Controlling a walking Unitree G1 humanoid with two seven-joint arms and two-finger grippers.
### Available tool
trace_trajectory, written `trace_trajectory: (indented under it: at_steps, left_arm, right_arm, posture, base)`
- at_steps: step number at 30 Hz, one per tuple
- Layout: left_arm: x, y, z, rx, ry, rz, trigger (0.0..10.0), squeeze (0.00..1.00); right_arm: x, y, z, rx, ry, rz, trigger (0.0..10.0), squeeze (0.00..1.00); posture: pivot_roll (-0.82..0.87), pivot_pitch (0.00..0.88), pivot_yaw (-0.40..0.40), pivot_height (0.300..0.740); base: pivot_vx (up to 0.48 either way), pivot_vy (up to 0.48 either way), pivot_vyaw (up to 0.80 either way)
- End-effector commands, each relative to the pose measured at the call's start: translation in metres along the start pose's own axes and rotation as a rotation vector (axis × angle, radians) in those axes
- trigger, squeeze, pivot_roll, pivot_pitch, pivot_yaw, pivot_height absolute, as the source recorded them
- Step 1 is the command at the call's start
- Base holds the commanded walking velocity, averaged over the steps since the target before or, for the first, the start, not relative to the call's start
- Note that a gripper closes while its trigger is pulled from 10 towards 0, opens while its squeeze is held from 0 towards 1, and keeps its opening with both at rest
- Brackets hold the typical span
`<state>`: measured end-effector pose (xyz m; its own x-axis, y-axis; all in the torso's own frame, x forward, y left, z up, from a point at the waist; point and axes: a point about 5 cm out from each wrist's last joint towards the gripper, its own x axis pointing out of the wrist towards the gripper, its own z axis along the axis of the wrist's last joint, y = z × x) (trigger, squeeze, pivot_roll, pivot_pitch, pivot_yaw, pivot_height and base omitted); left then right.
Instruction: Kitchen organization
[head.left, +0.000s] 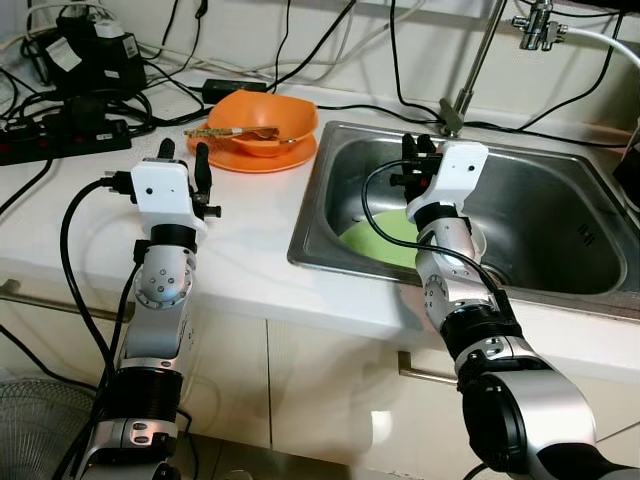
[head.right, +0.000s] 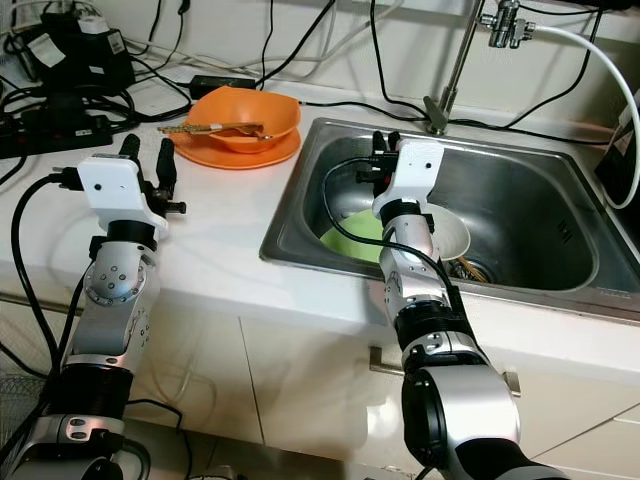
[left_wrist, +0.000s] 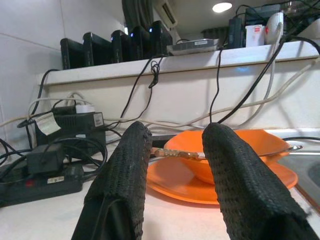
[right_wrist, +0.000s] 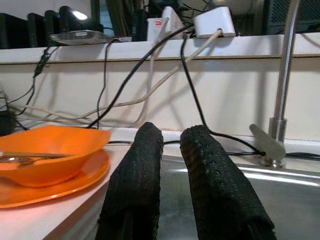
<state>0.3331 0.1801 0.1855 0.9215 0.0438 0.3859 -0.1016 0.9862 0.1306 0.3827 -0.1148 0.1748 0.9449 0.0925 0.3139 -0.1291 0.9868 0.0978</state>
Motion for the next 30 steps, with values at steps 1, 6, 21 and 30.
trace_trajectory:
  at_steps: [1, 6, 21, 30]
  left_arm:
    - [0.004, -0.004, 0.006, -0.001, -0.016, -0.019, 10.0, 0.0]
    - [0.004, -0.004, 0.006, -0.001, -0.016, -0.019, 10.0, 0.0]
    - [0.004, -0.004, 0.006, -0.001, -0.016, -0.019, 10.0, 0.0]
    - [0.017, -0.007, -0.006, 0.013, 0.094, -0.03, 10.0, 0.0]
  right_arm:
    - [0.003, -0.001, 0.003, -0.003, -0.001, 0.002, 10.0, 0.0]
    - [0.003, -0.001, 0.003, -0.003, -0.001, 0.002, 10.0, 0.0]
    - [0.003, -0.001, 0.003, -0.003, -0.001, 0.002, 10.0, 0.0]
    - [0.008, 0.007, -0.001, -0.006, 0.083, 0.072, 10.0, 0.0]
  posture:
    - [0.09, 0.0, -0.063, 0.718]
    - [0.09, 0.0, -0.063, 0.718]
    - [0.09, 0.0, -0.063, 0.718]
    - [0.09, 0.0, -0.06, 0.718]
  base:
    - [0.0, 0.0, 0.0]
    - [0.0, 0.0, 0.0]
    - [0.0, 0.0, 0.0]
    - [0.212, 0.0, 0.0]
